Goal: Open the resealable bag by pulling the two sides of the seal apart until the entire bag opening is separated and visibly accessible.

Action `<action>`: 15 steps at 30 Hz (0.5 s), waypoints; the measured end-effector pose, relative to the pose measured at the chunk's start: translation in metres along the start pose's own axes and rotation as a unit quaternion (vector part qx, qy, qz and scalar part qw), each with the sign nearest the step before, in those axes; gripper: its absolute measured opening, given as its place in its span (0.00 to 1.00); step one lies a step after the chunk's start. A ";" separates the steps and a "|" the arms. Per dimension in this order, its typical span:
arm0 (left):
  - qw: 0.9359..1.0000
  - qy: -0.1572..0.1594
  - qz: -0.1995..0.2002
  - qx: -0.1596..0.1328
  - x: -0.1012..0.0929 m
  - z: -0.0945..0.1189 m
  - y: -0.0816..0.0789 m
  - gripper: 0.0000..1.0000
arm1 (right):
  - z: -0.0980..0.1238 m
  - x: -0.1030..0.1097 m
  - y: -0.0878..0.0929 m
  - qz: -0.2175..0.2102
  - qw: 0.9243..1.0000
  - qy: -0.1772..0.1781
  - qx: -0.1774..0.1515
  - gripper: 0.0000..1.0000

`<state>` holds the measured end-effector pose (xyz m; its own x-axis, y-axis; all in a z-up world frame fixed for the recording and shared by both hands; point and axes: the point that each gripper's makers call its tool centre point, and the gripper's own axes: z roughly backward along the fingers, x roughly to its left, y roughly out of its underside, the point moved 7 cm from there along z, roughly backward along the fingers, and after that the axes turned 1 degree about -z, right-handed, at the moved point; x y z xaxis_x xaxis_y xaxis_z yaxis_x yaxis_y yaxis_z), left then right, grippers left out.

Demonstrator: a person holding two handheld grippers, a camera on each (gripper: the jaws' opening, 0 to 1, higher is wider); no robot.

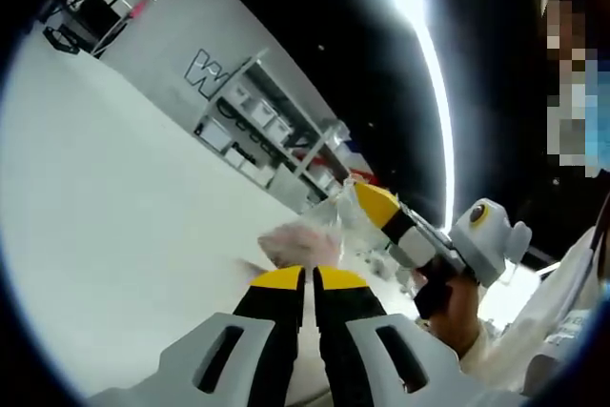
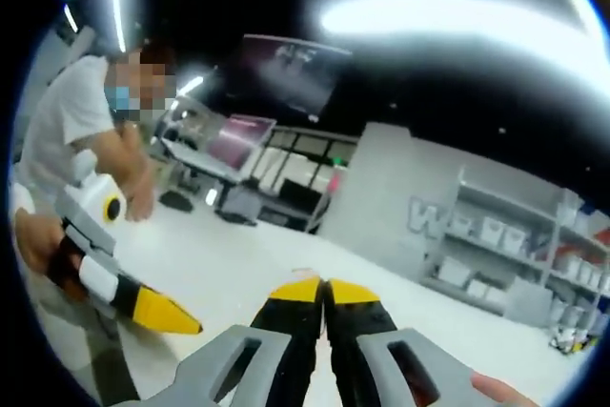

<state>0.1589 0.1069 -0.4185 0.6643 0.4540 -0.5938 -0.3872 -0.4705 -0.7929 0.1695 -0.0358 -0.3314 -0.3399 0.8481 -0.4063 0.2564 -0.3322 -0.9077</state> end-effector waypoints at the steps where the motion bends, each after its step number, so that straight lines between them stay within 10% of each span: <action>1: 1.000 0.000 0.000 0.000 0.000 0.000 0.000 0.05 | 0.001 0.000 -0.001 0.002 1.000 0.001 -0.001 0.00; 15: 0.999 0.015 -0.041 -0.016 -0.009 -0.001 -0.001 0.25 | 0.011 -0.009 -0.015 0.013 0.999 0.018 -0.029 0.00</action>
<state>0.1535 0.1025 -0.4123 0.7121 0.4697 -0.5218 -0.3102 -0.4563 -0.8340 0.1592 -0.0431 -0.3151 -0.3001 0.8541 -0.4249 0.3175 -0.3306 -0.8888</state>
